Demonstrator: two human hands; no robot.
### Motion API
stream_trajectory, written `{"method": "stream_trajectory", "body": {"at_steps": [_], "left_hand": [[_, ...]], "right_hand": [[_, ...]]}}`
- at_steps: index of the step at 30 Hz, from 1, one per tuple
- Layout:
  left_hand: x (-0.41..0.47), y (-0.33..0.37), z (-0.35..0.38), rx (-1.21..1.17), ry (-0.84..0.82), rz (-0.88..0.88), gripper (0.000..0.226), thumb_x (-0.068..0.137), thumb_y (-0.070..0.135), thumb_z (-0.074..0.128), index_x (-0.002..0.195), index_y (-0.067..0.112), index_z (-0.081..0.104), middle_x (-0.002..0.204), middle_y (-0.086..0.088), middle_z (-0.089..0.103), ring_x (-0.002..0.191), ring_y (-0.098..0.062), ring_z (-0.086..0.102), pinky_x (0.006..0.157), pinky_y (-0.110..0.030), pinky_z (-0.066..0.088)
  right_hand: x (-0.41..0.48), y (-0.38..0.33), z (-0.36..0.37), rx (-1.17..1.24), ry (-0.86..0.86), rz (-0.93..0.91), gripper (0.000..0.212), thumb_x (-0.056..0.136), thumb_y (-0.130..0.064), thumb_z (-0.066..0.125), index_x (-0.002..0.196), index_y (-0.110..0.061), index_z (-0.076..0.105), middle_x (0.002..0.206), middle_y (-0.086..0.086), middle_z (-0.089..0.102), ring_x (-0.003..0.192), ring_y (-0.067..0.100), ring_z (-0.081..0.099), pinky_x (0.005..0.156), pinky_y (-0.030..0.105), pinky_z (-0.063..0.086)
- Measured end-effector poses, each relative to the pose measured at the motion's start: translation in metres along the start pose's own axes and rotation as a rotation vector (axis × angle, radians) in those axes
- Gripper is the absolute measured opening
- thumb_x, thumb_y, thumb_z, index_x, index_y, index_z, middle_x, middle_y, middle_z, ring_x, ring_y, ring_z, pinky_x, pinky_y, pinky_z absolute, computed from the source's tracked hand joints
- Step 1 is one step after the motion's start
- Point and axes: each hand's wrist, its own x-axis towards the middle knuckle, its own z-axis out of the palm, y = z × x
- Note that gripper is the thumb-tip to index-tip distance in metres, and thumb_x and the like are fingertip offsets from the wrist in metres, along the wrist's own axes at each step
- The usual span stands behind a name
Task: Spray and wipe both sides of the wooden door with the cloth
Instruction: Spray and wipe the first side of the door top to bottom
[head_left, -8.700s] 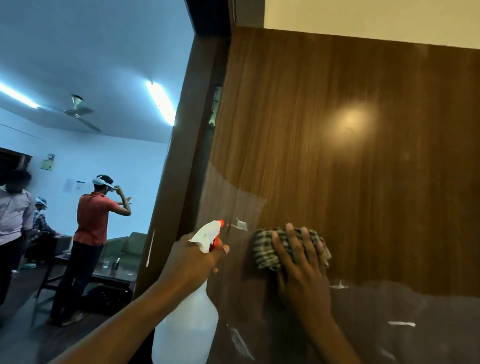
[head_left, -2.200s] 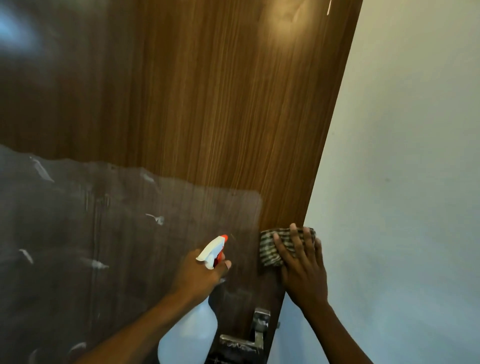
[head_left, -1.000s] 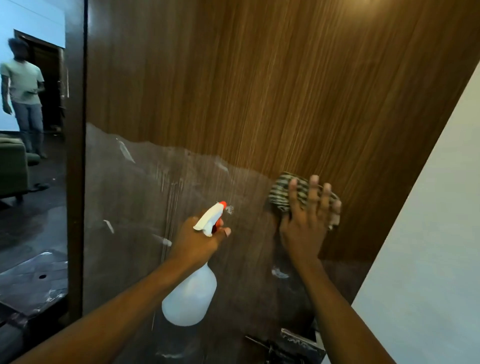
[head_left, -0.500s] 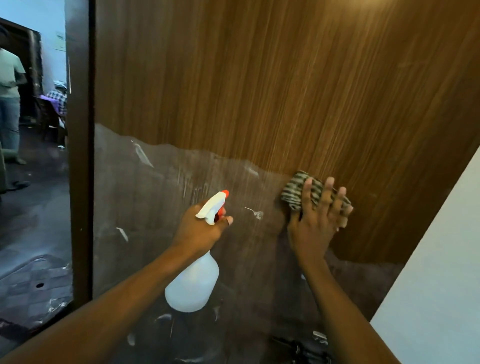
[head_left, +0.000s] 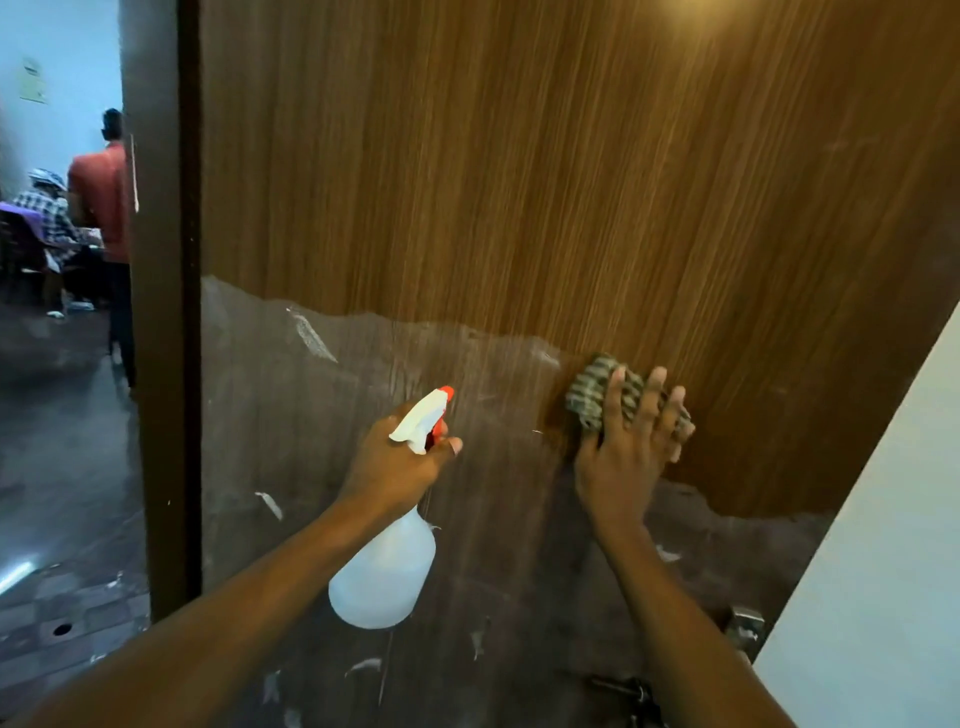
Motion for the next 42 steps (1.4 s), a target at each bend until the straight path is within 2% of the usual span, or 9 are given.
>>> {"method": "stream_trajectory", "body": {"at_steps": [4, 8, 15, 23, 27, 31, 33, 38, 42], "left_hand": [[0.007, -0.006, -0.014, 0.011, -0.036, 0.009, 0.029, 0.083, 0.032, 0.066, 0.105, 0.029, 0.048, 0.100, 0.011, 0.056, 0.074, -0.004, 0.054, 0.067, -0.011, 0.044], [0.014, -0.013, -0.025, -0.006, -0.042, -0.006, 0.027, 0.081, 0.032, 0.068, 0.102, 0.025, 0.054, 0.098, 0.001, 0.064, 0.081, -0.014, 0.061, 0.069, -0.015, 0.045], [0.031, -0.024, -0.039, 0.005, -0.024, -0.064, 0.035, 0.081, 0.035, 0.068, 0.110, 0.023, 0.054, 0.108, -0.002, 0.065, 0.088, -0.019, 0.063, 0.070, -0.018, 0.047], [0.032, -0.031, -0.060, 0.052, 0.058, 0.002, 0.032, 0.081, 0.028, 0.070, 0.109, 0.016, 0.062, 0.098, -0.004, 0.068, 0.089, -0.022, 0.065, 0.088, -0.033, 0.053], [0.036, -0.048, -0.076, -0.012, 0.061, -0.040, 0.014, 0.081, 0.026, 0.070, 0.088, 0.026, 0.058, 0.085, 0.004, 0.065, 0.080, -0.020, 0.064, 0.079, -0.028, 0.053], [0.047, -0.057, -0.090, -0.015, 0.069, -0.007, 0.018, 0.081, 0.024, 0.070, 0.079, 0.032, 0.054, 0.079, 0.009, 0.062, 0.075, -0.016, 0.063, 0.069, -0.021, 0.049], [0.052, -0.062, -0.097, 0.015, 0.053, -0.001, 0.015, 0.082, 0.025, 0.069, 0.088, 0.029, 0.056, 0.080, 0.007, 0.063, 0.074, -0.014, 0.062, 0.072, -0.019, 0.049], [0.065, -0.079, -0.130, 0.114, -0.006, 0.001, 0.050, 0.083, 0.041, 0.064, 0.129, 0.026, 0.051, 0.112, 0.012, 0.059, 0.092, -0.013, 0.061, 0.068, -0.005, 0.040], [0.073, -0.084, -0.162, 0.025, 0.016, -0.025, 0.039, 0.083, 0.034, 0.067, 0.119, 0.026, 0.054, 0.102, 0.010, 0.059, 0.088, -0.014, 0.061, 0.063, -0.007, 0.040]], "right_hand": [[0.018, -0.062, 0.016, -0.031, -0.004, -0.255, 0.075, 0.091, -0.028, 0.056, 0.159, -0.026, 0.024, 0.166, 0.016, 0.012, 0.152, 0.042, 0.006, 0.119, 0.066, 0.005], [-0.032, -0.034, 0.027, -0.069, -0.087, -0.518, 0.074, 0.088, -0.028, 0.061, 0.156, -0.030, 0.032, 0.167, 0.008, 0.014, 0.153, 0.036, 0.011, 0.119, 0.063, 0.015], [-0.001, -0.068, 0.026, 0.006, 0.048, -0.061, 0.071, 0.092, -0.033, 0.050, 0.157, -0.027, 0.024, 0.166, 0.014, 0.011, 0.153, 0.040, 0.005, 0.119, 0.066, 0.006], [-0.045, -0.106, 0.065, 0.061, 0.000, -0.587, 0.069, 0.091, -0.031, 0.065, 0.154, -0.030, 0.037, 0.165, 0.006, 0.022, 0.153, 0.033, 0.016, 0.120, 0.060, 0.015], [-0.044, -0.091, 0.055, 0.020, 0.041, -0.411, 0.076, 0.084, -0.028, 0.065, 0.154, -0.030, 0.035, 0.164, 0.011, 0.022, 0.152, 0.038, 0.017, 0.119, 0.064, 0.015], [0.000, -0.169, 0.057, 0.082, 0.114, -0.195, 0.061, 0.097, -0.031, 0.051, 0.155, -0.026, 0.035, 0.163, 0.015, 0.023, 0.151, 0.042, 0.014, 0.118, 0.067, 0.010], [0.005, -0.208, 0.068, 0.084, 0.100, -0.309, 0.055, 0.102, -0.036, 0.044, 0.155, -0.026, 0.034, 0.163, 0.014, 0.023, 0.151, 0.041, 0.014, 0.119, 0.065, 0.009], [-0.045, -0.200, 0.080, 0.080, -0.018, -0.589, 0.076, 0.089, -0.028, 0.069, 0.156, -0.030, 0.032, 0.167, 0.004, 0.017, 0.154, 0.033, 0.013, 0.120, 0.060, 0.014], [-0.045, -0.194, 0.073, 0.017, 0.020, -0.353, 0.081, 0.080, -0.025, 0.067, 0.154, -0.032, 0.034, 0.166, 0.009, 0.019, 0.152, 0.036, 0.015, 0.119, 0.063, 0.015]]}}
